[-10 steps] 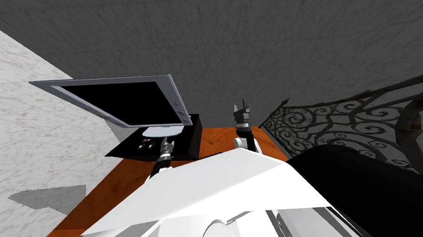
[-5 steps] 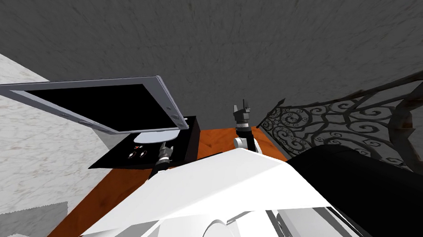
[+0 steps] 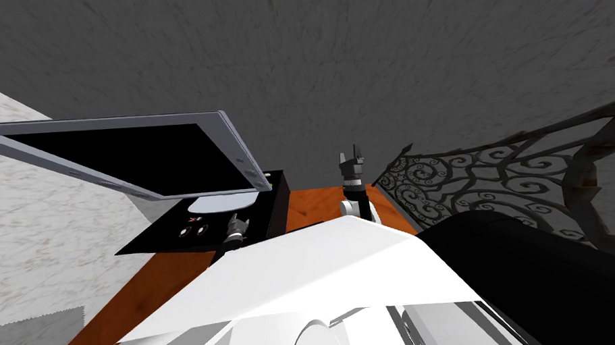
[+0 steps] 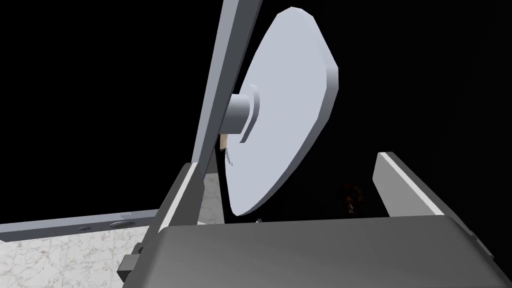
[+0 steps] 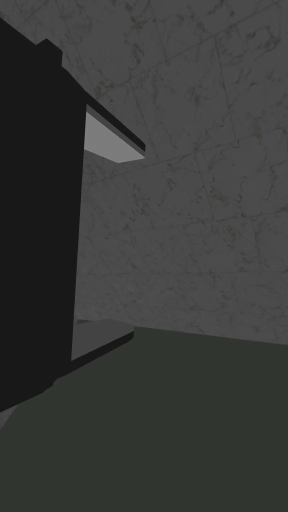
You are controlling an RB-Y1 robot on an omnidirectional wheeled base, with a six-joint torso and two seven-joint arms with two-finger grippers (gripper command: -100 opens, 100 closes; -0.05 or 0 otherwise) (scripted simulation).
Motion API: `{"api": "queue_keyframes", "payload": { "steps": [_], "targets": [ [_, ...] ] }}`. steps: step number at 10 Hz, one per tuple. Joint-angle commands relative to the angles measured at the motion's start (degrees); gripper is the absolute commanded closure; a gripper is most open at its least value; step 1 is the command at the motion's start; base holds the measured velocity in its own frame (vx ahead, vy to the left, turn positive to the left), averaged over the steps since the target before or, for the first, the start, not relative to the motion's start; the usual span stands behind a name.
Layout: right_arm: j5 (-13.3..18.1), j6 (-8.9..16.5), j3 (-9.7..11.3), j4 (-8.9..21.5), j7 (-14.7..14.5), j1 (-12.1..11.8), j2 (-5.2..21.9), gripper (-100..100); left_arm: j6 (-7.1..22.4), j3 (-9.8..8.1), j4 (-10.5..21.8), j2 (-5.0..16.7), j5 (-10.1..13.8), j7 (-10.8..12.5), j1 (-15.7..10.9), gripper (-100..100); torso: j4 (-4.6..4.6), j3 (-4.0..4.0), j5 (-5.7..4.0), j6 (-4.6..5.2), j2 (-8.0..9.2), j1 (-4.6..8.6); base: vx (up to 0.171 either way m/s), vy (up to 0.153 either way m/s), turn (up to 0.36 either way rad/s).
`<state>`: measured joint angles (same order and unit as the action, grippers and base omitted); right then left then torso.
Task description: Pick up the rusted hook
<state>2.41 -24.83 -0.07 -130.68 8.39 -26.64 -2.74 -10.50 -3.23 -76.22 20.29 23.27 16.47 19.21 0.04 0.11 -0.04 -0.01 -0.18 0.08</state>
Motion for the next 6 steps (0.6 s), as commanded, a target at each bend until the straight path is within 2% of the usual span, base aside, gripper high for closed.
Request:
{"api": "queue_keyframes", "payload": {
  "steps": [1, 3, 4, 5, 6],
  "targets": [
    [0.00, 0.00, 0.00, 0.00, 0.00, 0.00, 0.00, 0, 2.11, -1.05, 2.86, 0.71, 2.11, 1.32, -0.84, -100, 0.00, 0.00, 0.00, 0.00, 0.00, 0.00, 0.068, -0.027, -0.049],
    [0.00, 0.00, 0.00, 0.00, 0.00, 0.00, 0.00, 0, 2.11, -1.05, 4.10, 0.71, 2.11, 1.32, -0.84, -100, 0.00, 0.01, 0.00, 0.00, -0.02, -0.03, 0.042, -0.009, -0.012],
    [0.00, 0.00, 0.00, 0.00, 0.00, 0.00, 0.00, 0, 3.68, -1.91, 6.13, 1.51, 3.98, 2.60, -1.76, -100, -0.01, -0.03, 0.01, 0.00, 0.07, -0.07, 0.043, -0.010, -0.041],
    [0.00, 0.00, 0.00, 0.00, 0.00, 0.00, 0.00, 0, 3.68, -1.91, 7.48, 1.51, 3.98, 2.60, -1.76, -100, -0.01, -0.02, 0.01, 0.01, 0.03, -0.07, 0.045, -0.008, -0.036],
    [0.00, 0.00, 0.00, 0.00, 0.00, 0.00, 0.00, 0, 5.25, -2.80, 9.69, 2.33, 5.83, 3.86, -2.69, -100, -0.01, -0.02, 0.01, 0.00, 0.04, -0.07, 0.061, -0.013, -0.064]
  ]
}}
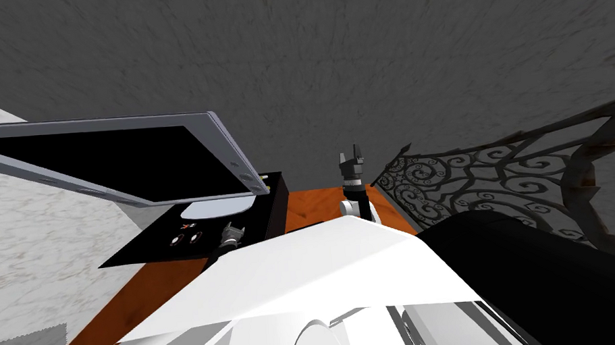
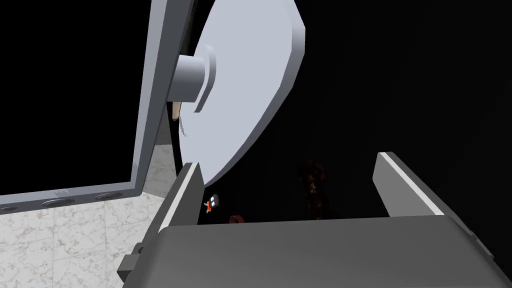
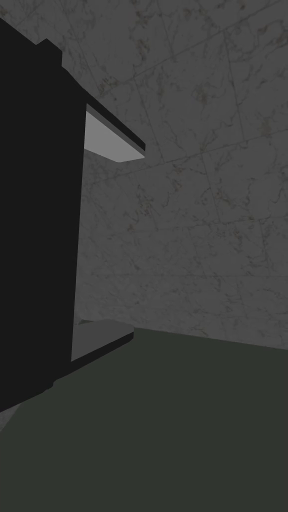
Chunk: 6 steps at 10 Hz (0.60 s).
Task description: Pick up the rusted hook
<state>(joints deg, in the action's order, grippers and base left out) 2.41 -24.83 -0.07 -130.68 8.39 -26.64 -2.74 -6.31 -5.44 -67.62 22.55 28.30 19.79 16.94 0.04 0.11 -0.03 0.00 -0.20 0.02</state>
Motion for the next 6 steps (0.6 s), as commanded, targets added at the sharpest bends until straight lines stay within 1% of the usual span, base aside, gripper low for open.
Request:
{"api": "queue_keyframes", "payload": {
  "steps": [1, 3, 4, 5, 6],
  "targets": [
    [0.00, 0.00, 0.00, 0.00, 0.00, 0.00, 0.00, 0, 1.06, -0.59, 2.19, 0.07, 0.80, 0.54, -0.41, -100, 0.00, 0.00, 0.00, 0.00, 0.00, 0.00, 0.053, -0.010, -0.024],
    [0.00, 0.00, 0.00, 0.00, 0.00, 0.00, 0.00, 0, 4.05, -2.37, 7.41, 1.70, 4.40, 2.97, -2.25, -100, 0.01, 0.02, 0.01, 0.00, -0.03, -0.01, 0.084, -0.002, -0.069],
    [0.00, 0.00, 0.00, 0.00, 0.00, 0.00, 0.00, 0, 4.17, -2.37, 8.58, 1.70, 4.40, 2.97, -2.25, -100, 0.03, 0.07, 0.01, 0.00, -0.13, -0.04, 0.081, 0.000, -0.027],
    [0.00, 0.00, 0.00, 0.00, 0.00, -0.01, 0.00, 0, 5.69, -3.25, 10.16, 2.50, 6.12, 4.13, -3.14, -100, 0.03, 0.06, 0.01, -0.02, -0.09, -0.04, 0.081, 0.002, -0.042],
    [0.00, 0.00, 0.00, 0.00, 0.00, 0.00, 0.00, 0, 5.69, -3.25, 11.00, 2.50, 6.12, 4.13, -3.14, -100, 0.02, 0.06, 0.01, 0.00, -0.09, -0.04, 0.054, 0.005, -0.026]
  ]
}}
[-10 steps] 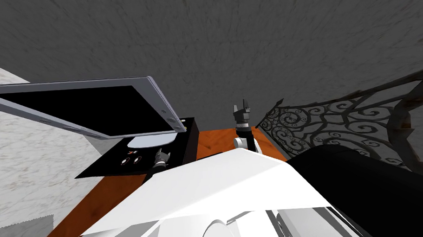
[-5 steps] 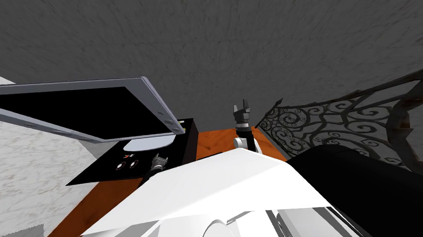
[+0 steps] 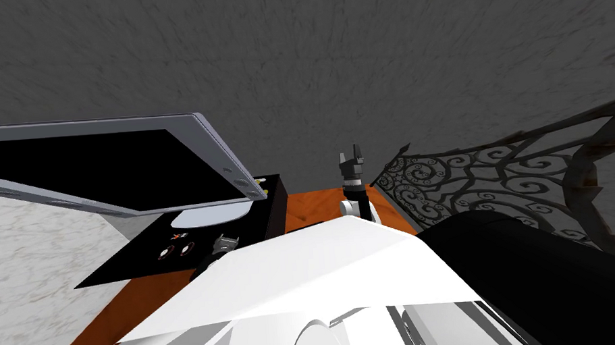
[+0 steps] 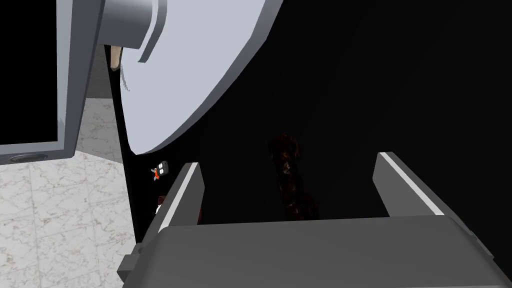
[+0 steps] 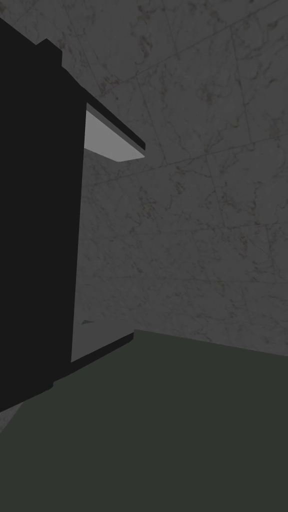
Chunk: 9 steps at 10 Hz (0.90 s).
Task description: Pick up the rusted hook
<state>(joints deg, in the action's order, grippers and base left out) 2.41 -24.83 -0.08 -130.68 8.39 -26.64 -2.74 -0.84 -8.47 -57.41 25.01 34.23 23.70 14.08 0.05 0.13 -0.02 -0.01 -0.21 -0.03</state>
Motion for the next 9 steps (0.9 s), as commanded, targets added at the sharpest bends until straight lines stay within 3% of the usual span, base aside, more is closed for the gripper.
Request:
{"api": "queue_keyframes", "payload": {
  "steps": [1, 2, 3, 4, 5, 9],
  "targets": [
    [0.00, 0.00, 0.00, 0.00, 0.00, 0.00, 0.00, 0, 1.71, -1.08, 2.86, 0.82, 1.85, 1.33, -1.14, -100, 0.00, 0.00, 0.00, 0.00, 0.00, 0.00, 0.051, 0.005, -0.038],
    [0.00, 0.00, 0.00, 0.00, 0.00, 0.00, 0.00, 0, 1.71, -1.08, 4.38, 0.82, 1.85, 1.33, -1.14, -100, -0.01, -0.02, 0.00, 0.00, 0.02, 0.00, 0.047, 0.008, -0.030],
    [0.00, 0.00, 0.00, 0.00, 0.00, 0.00, 0.00, 0, 3.14, -1.90, 7.19, 1.56, 3.43, 2.39, -1.95, -100, -0.01, -0.03, 0.00, -0.01, 0.06, 0.00, 0.056, 0.015, -0.043],
    [0.00, 0.00, 0.00, 0.00, 0.00, 0.00, 0.00, 0, 3.14, -1.90, 7.19, 1.56, 3.43, 2.39, -1.95, -100, -0.01, -0.02, 0.00, 0.00, 0.03, -0.04, 0.049, 0.017, -0.032],
    [0.00, 0.00, 0.00, 0.00, 0.00, 0.00, 0.00, 0, 4.51, -2.69, 9.85, 2.26, 4.92, 3.38, -2.73, -100, -0.01, -0.03, 0.01, 0.00, 0.05, -0.03, 0.059, 0.014, -0.046],
    [0.00, 0.00, 0.00, 0.00, 0.00, 0.00, 0.00, 0, 7.01, -4.11, 13.67, 3.46, 7.58, 5.15, -4.09, -100, -0.01, -0.03, 0.01, 0.00, 0.06, 0.00, 0.051, 0.014, -0.034]
  ]
}}
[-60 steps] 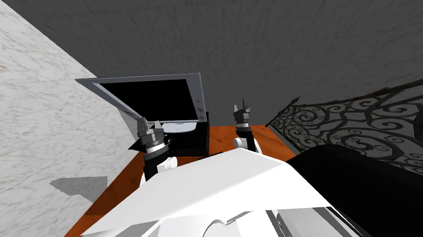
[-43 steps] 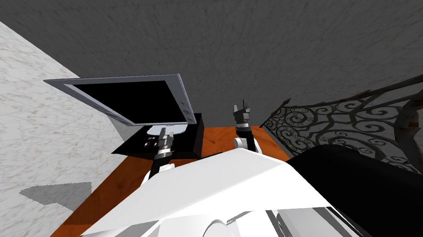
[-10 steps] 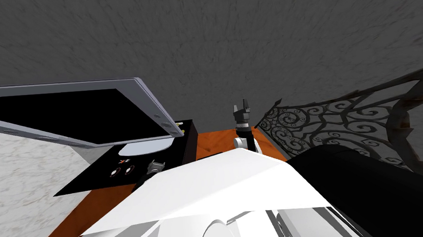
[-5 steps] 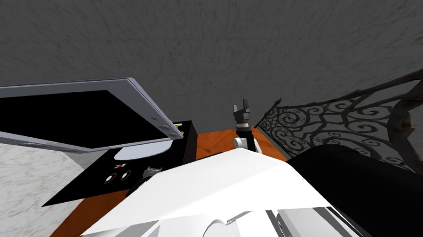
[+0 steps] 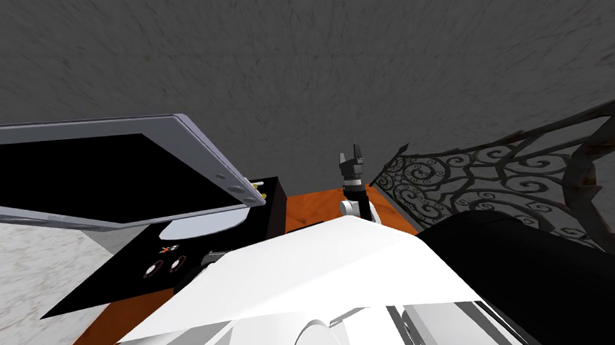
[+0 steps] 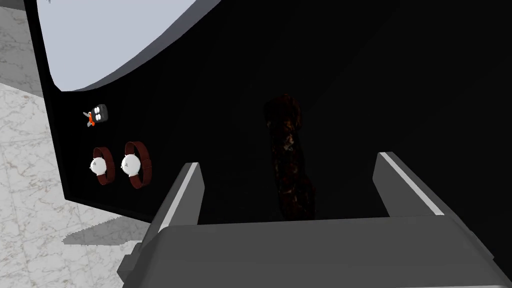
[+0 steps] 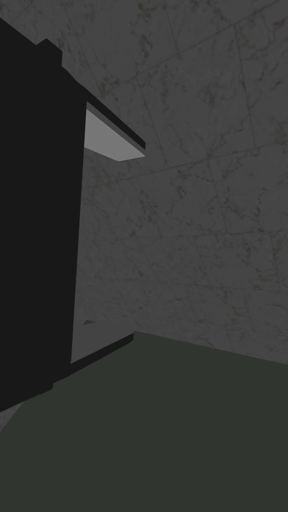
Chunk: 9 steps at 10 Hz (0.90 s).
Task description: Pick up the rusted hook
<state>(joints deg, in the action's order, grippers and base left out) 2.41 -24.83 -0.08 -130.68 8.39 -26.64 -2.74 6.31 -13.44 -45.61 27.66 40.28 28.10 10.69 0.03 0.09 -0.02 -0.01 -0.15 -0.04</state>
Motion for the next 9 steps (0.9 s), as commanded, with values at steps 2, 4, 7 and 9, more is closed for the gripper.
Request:
{"api": "queue_keyframes", "payload": {
  "steps": [2, 4, 7, 9],
  "targets": [
    [0.00, 0.00, 0.00, 0.00, 0.00, 0.00, 0.00, 0, 0.97, 0.27, 4.86, 1.30, 2.66, 1.49, -1.25, -100, 0.00, -0.01, 0.01, -0.01, 0.03, -0.02, 0.042, 0.019, -0.030],
    [0.00, 0.00, 0.00, 0.00, 0.00, 0.00, 0.00, 0, 1.95, -0.24, 6.69, 1.70, 3.65, 2.14, -1.71, -100, 0.00, -0.02, 0.01, -0.01, 0.04, 0.00, 0.041, 0.016, -0.026],
    [0.00, 0.00, 0.00, 0.00, 0.00, 0.00, 0.00, 0, 3.48, -0.92, 9.50, 2.12, 5.10, 3.09, -2.32, -100, 0.00, -0.01, 0.01, -0.01, 0.03, -0.01, 0.041, 0.019, -0.024],
    [0.00, 0.00, 0.00, 0.00, 0.00, 0.00, 0.00, 0, 4.26, -1.11, 10.92, 2.04, 5.71, 3.48, -2.45, -100, -0.01, -0.04, 0.01, -0.01, 0.07, -0.01, 0.030, 0.019, -0.020]
  ]
}}
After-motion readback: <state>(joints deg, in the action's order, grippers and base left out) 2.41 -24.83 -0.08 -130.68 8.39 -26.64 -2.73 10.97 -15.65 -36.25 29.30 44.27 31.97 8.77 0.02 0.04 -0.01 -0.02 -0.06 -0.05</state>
